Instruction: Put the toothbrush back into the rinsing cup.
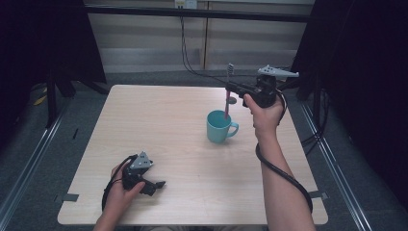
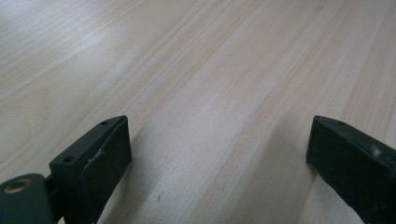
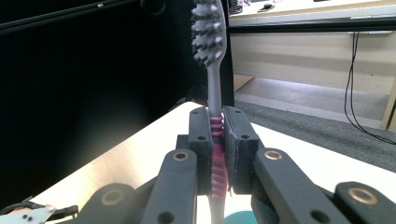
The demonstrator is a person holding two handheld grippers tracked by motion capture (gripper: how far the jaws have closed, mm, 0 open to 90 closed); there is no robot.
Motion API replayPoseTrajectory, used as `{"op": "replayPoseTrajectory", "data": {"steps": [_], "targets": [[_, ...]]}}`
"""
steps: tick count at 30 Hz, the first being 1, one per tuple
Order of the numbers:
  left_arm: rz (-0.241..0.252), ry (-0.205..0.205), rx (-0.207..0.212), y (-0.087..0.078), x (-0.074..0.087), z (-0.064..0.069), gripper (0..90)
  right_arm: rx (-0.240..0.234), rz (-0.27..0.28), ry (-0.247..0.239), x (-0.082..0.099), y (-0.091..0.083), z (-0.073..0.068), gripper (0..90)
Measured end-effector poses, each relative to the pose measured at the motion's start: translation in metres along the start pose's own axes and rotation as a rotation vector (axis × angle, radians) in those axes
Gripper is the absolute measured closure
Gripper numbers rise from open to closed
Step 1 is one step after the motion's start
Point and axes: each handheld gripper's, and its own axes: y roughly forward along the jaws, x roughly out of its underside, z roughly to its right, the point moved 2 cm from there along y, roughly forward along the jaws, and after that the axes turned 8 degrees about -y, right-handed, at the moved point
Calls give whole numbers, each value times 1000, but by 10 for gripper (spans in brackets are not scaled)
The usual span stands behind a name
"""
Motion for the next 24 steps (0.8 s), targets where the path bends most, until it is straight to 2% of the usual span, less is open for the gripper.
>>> {"op": "replayPoseTrajectory", "data": {"steps": [13,24], "targets": [[-1,1,0,0,0,0,64,13,-6,9,12,14,5,830],[0,0,0,0,0,0,64,42,-15,-13,22,22,8,830]]}}
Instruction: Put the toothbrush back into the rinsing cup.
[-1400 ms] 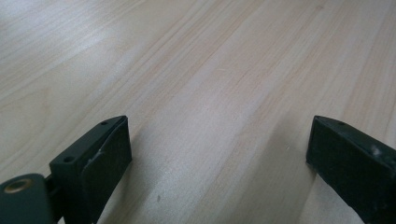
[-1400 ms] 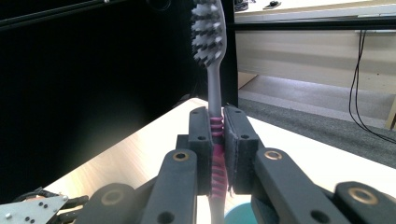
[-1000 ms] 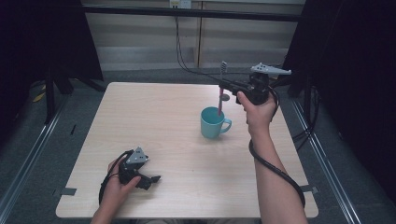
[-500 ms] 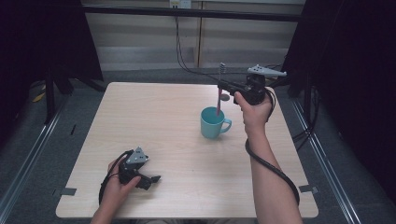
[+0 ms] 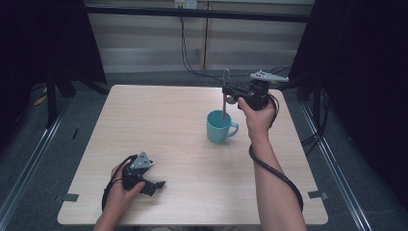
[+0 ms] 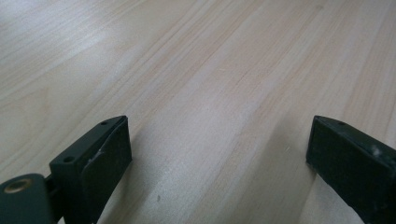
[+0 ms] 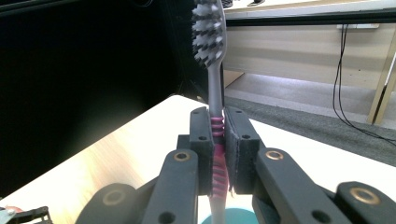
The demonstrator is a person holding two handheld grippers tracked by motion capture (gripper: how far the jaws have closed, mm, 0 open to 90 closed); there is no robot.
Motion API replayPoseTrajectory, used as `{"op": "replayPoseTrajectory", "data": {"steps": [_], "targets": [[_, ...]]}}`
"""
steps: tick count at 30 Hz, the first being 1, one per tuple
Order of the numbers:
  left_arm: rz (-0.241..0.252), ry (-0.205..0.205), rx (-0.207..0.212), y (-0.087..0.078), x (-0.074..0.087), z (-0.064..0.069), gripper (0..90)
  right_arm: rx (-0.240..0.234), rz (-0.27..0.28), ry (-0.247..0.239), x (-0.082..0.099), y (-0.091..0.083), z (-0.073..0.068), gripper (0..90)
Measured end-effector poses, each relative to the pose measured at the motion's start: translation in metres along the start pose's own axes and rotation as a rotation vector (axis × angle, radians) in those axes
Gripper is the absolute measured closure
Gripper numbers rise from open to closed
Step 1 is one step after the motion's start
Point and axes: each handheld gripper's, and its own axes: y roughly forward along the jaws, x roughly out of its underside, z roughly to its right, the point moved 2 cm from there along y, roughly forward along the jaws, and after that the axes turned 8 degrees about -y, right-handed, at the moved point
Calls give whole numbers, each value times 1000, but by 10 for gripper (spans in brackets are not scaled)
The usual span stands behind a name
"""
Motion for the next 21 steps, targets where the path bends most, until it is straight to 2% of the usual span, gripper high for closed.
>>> {"op": "replayPoseTrajectory", "data": {"steps": [21], "targets": [[-3,1,1,0,0,0,64,26,9,0,14,6,4,829]]}}
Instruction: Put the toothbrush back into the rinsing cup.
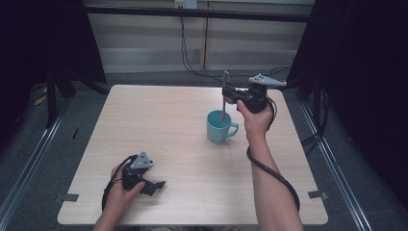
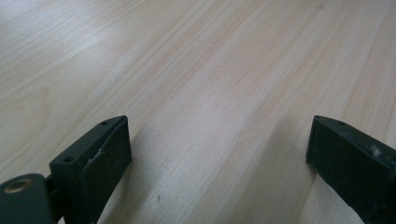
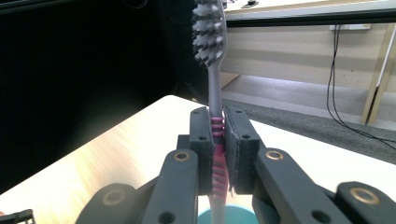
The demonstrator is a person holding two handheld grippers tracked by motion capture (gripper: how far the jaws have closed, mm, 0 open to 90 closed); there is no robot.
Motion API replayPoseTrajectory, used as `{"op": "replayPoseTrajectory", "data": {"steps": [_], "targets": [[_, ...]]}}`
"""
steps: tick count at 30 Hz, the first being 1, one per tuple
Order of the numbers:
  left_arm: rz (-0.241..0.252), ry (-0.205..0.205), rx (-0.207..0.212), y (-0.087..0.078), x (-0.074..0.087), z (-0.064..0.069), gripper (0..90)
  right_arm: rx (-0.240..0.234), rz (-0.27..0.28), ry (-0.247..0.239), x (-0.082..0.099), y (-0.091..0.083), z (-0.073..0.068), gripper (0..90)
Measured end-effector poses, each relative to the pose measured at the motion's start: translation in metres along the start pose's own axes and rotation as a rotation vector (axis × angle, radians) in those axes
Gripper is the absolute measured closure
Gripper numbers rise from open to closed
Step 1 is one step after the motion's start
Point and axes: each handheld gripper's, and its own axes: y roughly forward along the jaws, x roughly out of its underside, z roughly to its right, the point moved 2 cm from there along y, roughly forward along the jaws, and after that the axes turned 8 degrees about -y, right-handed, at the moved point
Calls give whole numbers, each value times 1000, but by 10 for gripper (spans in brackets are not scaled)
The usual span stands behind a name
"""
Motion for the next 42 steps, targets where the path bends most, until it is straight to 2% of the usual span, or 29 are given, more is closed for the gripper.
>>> {"op": "replayPoseTrajectory", "data": {"steps": [16,25,31,42], "targets": [[0,-2,0,0,0,0,64,14,-31,1,16,11,1,829],[-4,4,0,0,0,0,65,28,-36,4,29,8,2,829],[0,-2,-1,0,0,1,65,26,-22,8,40,5,3,829],[-7,4,0,-1,1,0,65,22,-32,6,51,3,3,828]]}}
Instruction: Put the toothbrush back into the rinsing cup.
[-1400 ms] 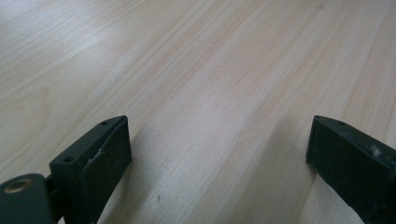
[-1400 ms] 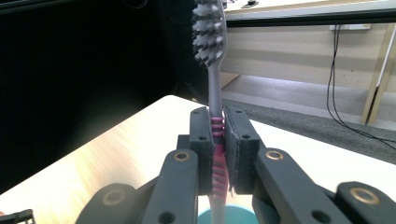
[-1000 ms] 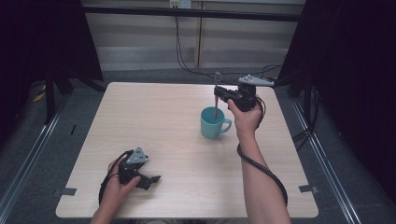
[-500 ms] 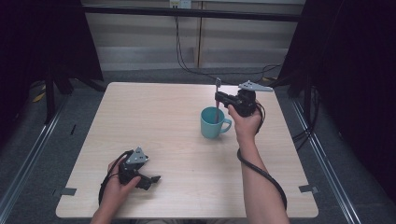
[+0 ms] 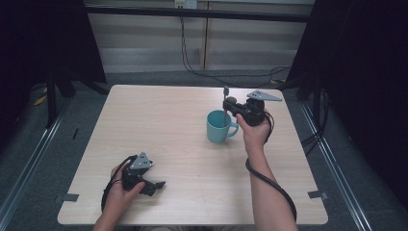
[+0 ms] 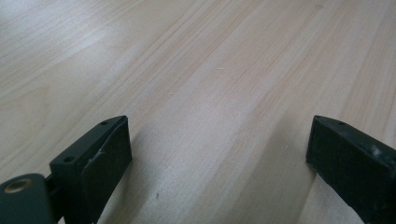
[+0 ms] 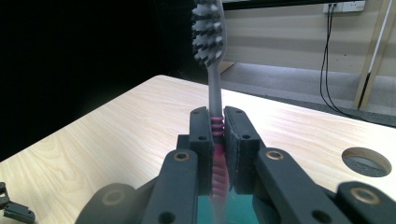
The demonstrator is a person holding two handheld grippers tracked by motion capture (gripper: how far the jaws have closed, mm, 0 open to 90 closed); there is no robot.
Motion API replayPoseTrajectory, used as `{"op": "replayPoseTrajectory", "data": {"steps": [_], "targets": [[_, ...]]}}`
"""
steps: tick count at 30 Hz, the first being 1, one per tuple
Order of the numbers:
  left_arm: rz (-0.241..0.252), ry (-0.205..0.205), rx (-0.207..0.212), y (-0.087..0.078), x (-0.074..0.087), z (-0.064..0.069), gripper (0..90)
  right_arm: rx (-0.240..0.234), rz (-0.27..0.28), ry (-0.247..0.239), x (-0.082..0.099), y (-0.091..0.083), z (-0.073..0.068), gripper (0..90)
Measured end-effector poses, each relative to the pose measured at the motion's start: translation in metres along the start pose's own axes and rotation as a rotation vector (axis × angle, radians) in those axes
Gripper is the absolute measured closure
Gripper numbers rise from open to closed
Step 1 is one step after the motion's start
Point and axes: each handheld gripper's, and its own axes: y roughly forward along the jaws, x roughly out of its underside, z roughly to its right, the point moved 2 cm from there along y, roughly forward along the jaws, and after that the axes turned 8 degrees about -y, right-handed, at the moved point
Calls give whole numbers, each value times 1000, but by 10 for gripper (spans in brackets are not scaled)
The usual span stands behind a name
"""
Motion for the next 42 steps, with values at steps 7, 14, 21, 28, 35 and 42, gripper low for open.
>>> {"op": "replayPoseTrajectory", "data": {"steps": [7,14,21,28,35,42], "targets": [[-1,0,-1,0,0,0,65,0,-9,4,8,-1,1,828],[-6,7,-4,-1,0,0,65,6,-15,25,20,-4,4,827],[-6,7,-4,-1,0,0,65,-4,-17,31,24,0,5,827],[-5,3,-3,-1,0,0,65,-5,-39,22,27,7,1,827],[-5,3,-2,-1,0,0,65,-1,-61,23,36,10,0,827],[-5,3,-2,-1,0,0,65,-1,-63,34,39,8,1,826]]}}
